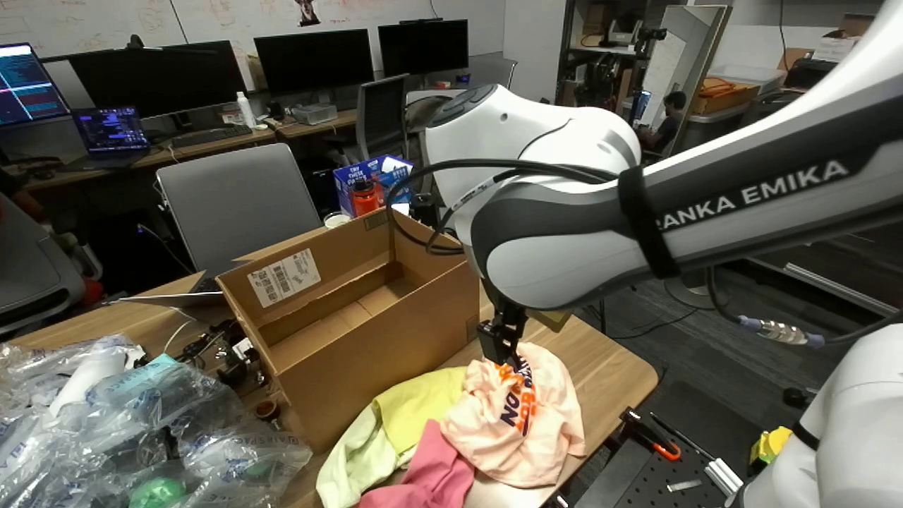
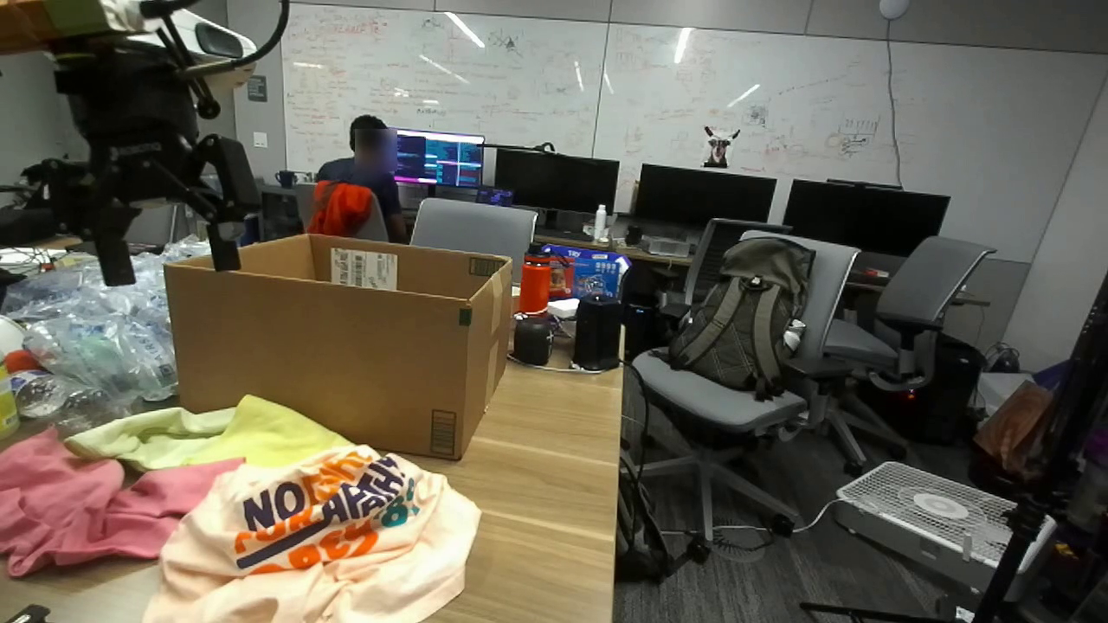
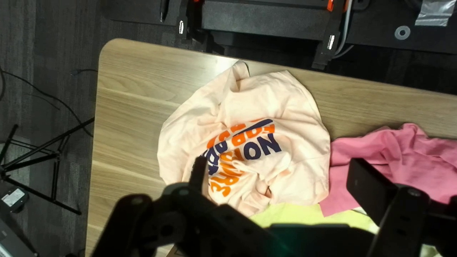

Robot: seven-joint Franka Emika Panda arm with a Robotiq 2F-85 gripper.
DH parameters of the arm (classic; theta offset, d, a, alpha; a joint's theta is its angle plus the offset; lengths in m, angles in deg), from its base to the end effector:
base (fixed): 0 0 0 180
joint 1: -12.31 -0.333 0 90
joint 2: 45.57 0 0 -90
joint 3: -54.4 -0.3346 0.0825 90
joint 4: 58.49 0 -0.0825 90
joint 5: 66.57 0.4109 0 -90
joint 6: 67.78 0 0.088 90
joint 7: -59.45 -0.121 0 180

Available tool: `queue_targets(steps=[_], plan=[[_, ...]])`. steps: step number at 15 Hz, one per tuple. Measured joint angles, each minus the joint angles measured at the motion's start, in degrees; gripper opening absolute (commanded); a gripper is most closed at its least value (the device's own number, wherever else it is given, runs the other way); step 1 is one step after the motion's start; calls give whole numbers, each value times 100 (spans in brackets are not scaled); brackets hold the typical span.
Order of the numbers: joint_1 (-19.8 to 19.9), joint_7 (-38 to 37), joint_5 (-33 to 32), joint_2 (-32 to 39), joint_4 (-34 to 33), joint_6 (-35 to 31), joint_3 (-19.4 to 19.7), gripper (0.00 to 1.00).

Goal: Pick up one cloth from the table and put it in the box

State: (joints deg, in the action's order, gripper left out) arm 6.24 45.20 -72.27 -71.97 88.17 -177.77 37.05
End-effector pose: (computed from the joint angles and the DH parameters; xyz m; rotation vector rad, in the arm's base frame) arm 0.3606 0.1431 0.3927 2.8539 0.2292 -0.1756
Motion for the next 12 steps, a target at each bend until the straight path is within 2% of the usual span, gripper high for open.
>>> queue_targets(steps=[12], plan=[[210,-640,-460,461,-28,-593,265,100]])
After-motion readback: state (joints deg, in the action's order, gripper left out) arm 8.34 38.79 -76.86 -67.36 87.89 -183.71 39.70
